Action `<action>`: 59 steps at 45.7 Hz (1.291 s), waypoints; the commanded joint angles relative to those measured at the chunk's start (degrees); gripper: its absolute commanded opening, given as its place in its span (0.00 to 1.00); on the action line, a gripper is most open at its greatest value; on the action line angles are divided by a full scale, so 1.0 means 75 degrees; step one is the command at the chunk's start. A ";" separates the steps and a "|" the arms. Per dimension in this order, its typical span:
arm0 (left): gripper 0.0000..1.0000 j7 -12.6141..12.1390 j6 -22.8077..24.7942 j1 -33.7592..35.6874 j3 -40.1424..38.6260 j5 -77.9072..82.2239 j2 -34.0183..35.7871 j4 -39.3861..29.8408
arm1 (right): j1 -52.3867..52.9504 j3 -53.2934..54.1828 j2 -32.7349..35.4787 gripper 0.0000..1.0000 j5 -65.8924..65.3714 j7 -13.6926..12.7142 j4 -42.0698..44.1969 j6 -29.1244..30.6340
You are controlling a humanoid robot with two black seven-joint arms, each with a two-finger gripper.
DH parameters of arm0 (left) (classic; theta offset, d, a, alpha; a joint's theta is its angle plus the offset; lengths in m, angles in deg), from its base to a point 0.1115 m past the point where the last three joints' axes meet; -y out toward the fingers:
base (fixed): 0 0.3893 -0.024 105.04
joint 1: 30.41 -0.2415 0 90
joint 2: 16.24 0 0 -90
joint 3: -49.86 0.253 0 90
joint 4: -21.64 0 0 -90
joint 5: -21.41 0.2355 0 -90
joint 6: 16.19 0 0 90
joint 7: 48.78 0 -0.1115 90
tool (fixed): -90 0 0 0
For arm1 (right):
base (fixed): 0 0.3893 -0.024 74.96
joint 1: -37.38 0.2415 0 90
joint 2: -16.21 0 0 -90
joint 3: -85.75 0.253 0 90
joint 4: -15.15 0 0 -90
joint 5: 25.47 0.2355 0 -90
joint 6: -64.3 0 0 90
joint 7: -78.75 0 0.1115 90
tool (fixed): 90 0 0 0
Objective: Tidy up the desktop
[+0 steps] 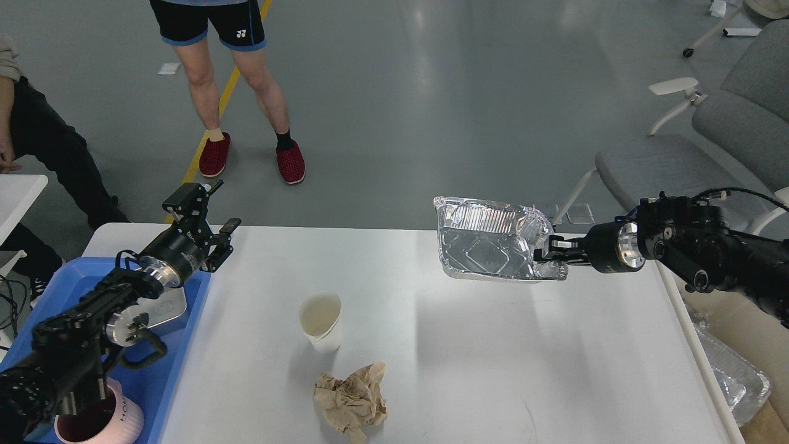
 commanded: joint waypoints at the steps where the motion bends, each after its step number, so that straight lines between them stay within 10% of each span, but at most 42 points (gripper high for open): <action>1: 0.88 0.0024 0.0609 0.0115 0.1209 0.0397 0.2147 -0.1358 | 0.0000 -0.0001 -0.0097 0.00 -0.0001 -0.0006 0.0018 -0.0034; 21: 0.88 0.0094 0.3702 0.1311 0.1633 0.2577 0.8136 -0.4299 | 0.0234 -0.0024 -0.0941 0.00 -0.0001 -0.0053 0.0276 -0.0174; 30: 0.88 0.0153 0.3865 0.1311 0.1551 0.2683 0.9919 -0.5742 | 0.0246 -0.0024 -0.1011 0.00 -0.0001 -0.0053 0.0299 -0.0174; 44: 0.88 0.0083 0.3669 0.1299 0.1550 0.3116 0.9090 -0.5790 | 0.0281 -0.0024 -0.1140 0.00 -0.0001 -0.0053 0.0334 -0.0174; 59: 0.88 0.0013 0.3587 0.1931 0.1632 0.6197 0.5985 -0.5744 | 0.0352 -0.0012 -0.1187 0.00 0.0010 -0.0053 0.0522 -0.0186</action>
